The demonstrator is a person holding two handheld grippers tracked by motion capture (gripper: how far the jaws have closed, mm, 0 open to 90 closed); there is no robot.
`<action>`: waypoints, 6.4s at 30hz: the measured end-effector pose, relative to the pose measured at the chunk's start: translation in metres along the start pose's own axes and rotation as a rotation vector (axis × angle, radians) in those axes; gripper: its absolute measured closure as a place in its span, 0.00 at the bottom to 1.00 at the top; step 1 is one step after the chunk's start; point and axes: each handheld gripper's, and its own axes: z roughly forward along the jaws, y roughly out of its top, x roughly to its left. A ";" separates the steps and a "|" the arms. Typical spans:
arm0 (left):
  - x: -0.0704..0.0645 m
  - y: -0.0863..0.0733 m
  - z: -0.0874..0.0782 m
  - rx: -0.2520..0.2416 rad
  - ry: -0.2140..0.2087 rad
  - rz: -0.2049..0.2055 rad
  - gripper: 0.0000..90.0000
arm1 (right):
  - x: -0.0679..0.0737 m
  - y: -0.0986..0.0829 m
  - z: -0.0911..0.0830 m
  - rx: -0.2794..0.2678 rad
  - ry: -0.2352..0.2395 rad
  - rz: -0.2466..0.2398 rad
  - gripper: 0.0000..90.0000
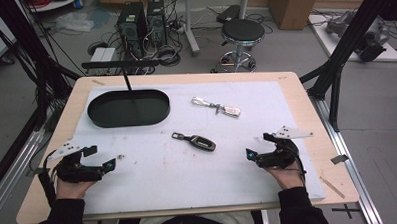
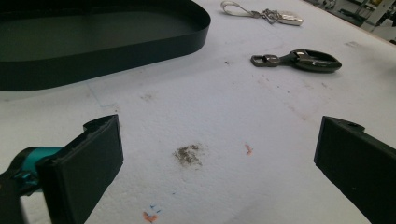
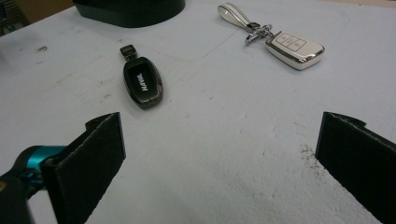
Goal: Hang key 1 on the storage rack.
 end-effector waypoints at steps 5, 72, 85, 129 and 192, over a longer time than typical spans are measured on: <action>-0.002 0.000 0.001 0.007 0.001 0.012 0.02 | -0.001 -0.001 0.000 0.005 -0.006 -0.001 0.01; 0.002 0.002 0.006 -0.049 -0.024 -0.003 0.02 | -0.014 0.121 0.102 0.120 0.046 -0.129 0.01; 0.004 0.004 0.012 -0.051 -0.055 -0.001 0.02 | -0.025 0.129 0.141 0.183 0.018 -0.126 0.01; 0.000 0.008 0.025 -0.024 -0.099 0.019 0.02 | -0.037 0.145 0.261 0.449 0.037 -0.124 0.01; -0.001 0.012 0.027 -0.095 -0.139 -0.011 0.02 | 0.029 0.258 0.159 0.237 0.058 -0.190 0.84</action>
